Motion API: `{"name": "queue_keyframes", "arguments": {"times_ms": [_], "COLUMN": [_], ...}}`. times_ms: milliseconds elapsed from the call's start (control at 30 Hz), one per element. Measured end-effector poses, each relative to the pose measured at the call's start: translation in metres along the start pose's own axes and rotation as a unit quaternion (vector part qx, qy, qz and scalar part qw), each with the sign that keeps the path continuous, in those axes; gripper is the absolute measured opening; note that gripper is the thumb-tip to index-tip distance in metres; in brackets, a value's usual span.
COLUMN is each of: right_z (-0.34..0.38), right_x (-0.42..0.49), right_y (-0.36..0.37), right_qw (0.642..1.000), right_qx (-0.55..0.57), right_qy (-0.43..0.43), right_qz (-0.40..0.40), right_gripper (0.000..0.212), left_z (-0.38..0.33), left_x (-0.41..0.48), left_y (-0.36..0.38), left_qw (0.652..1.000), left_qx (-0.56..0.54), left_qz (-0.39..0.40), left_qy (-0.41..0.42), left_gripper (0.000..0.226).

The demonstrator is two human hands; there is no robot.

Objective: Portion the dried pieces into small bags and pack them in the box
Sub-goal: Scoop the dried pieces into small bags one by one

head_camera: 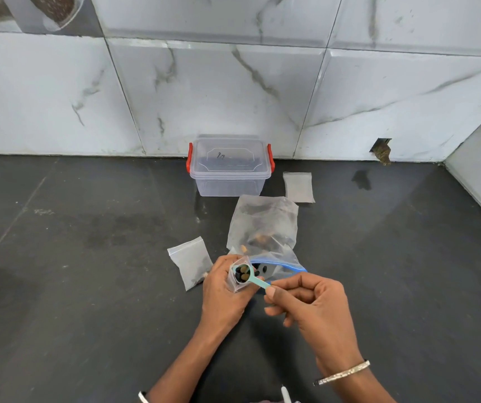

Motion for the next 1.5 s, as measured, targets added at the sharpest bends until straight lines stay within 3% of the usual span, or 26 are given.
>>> {"name": "queue_keyframes", "arguments": {"times_ms": [100, 167, 200, 267, 333, 400, 467, 600, 700, 767, 867, 967, 1033, 1100, 1200, 1300, 1400, 1500], "right_z": [0.002, 0.006, 0.01, 0.015, 0.011, 0.01, 0.009, 0.002, -0.011, -0.022, -0.037, -0.039, -0.033, -0.025, -0.019, -0.019, -0.022, -0.027], "right_x": [-0.001, -0.004, -0.007, -0.015, -0.019, -0.02, -0.017, -0.008, 0.0, 0.005, 0.011, 0.018, 0.024, 0.03, 0.039, 0.046, 0.048, 0.045], "right_y": [-0.003, -0.004, -0.003, 0.006, 0.012, 0.01, 0.005, -0.009, -0.016, -0.023, -0.035, -0.039, -0.037, -0.029, -0.009, 0.007, 0.01, 0.004], "right_qw": [0.998, 0.976, 0.937, 0.822, 0.759, 0.77, 0.82, 0.961, 0.996, 0.992, 0.992, 0.997, 0.986, 0.948, 0.855, 0.785, 0.766, 0.775], "right_qx": [-0.046, -0.16, -0.253, -0.41, -0.458, -0.43, -0.382, -0.143, 0.069, 0.123, 0.098, 0.01, -0.108, -0.242, -0.412, -0.502, -0.537, -0.532], "right_qy": [-0.029, -0.13, -0.214, -0.362, -0.43, -0.436, -0.389, -0.198, -0.04, 0.034, 0.073, 0.036, -0.03, -0.119, -0.228, -0.284, -0.282, -0.272], "right_qz": [-0.02, -0.073, -0.109, -0.158, -0.173, -0.178, -0.172, -0.127, -0.047, -0.023, -0.037, -0.073, -0.121, -0.171, -0.216, -0.227, -0.212, -0.204], "right_gripper": [0.007, 0.009, 0.009, 0.007, 0.009, 0.008, 0.008, 0.013, 0.008, 0.009, 0.007, 0.004, 0.007, 0.008, 0.008, 0.009, 0.011, 0.002], "left_z": [-0.001, 0.0, 0.0, 0.0, 0.001, 0.003, 0.006, 0.005, 0.004, 0.004, 0.003, 0.003, 0.003, 0.002, -0.001, -0.002, -0.001, 0.002], "left_x": [0.0, 0.0, 0.0, 0.0, 0.0, 0.001, 0.002, 0.002, 0.002, 0.002, 0.002, 0.003, 0.003, 0.003, 0.003, 0.002, 0.001, 0.001], "left_y": [0.0, 0.001, 0.002, 0.002, 0.002, 0.0, 0.0, -0.001, 0.0, -0.001, 0.0, 0.002, 0.002, 0.003, 0.001, 0.001, 0.001, 0.001], "left_qw": [1.0, 1.0, 1.0, 1.0, 1.0, 0.999, 1.0, 1.0, 1.0, 1.0, 0.999, 1.0, 1.0, 0.999, 0.999, 0.998, 0.997, 0.995], "left_qx": [-0.011, -0.018, -0.02, -0.022, -0.028, -0.032, -0.023, 0.003, 0.019, 0.023, 0.03, 0.016, -0.004, -0.017, -0.032, -0.041, -0.057, -0.071], "left_qz": [-0.007, -0.004, -0.004, -0.009, -0.011, -0.009, -0.003, -0.002, -0.008, -0.012, -0.005, 0.0, 0.0, 0.0, -0.007, -0.008, -0.01, -0.007], "left_qy": [0.005, 0.008, 0.007, 0.006, 0.003, 0.001, -0.001, 0.002, 0.004, -0.004, -0.013, -0.017, -0.025, -0.031, -0.033, -0.044, -0.054, -0.067], "left_gripper": [0.032, 0.033, 0.034, 0.035, 0.032, 0.03, 0.032, 0.031, 0.034, 0.036, 0.039, 0.042, 0.044, 0.047, 0.047, 0.05, 0.052, 0.049]}}
Point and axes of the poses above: each hand's wrist, its own x-axis towards the middle knuckle, its own y-axis out of the palm, z = x × y, the point moved 6 cm from there along x, towards the middle knuckle, and after that the axes turned 15 degrees about -x, right-handed, at the moved point
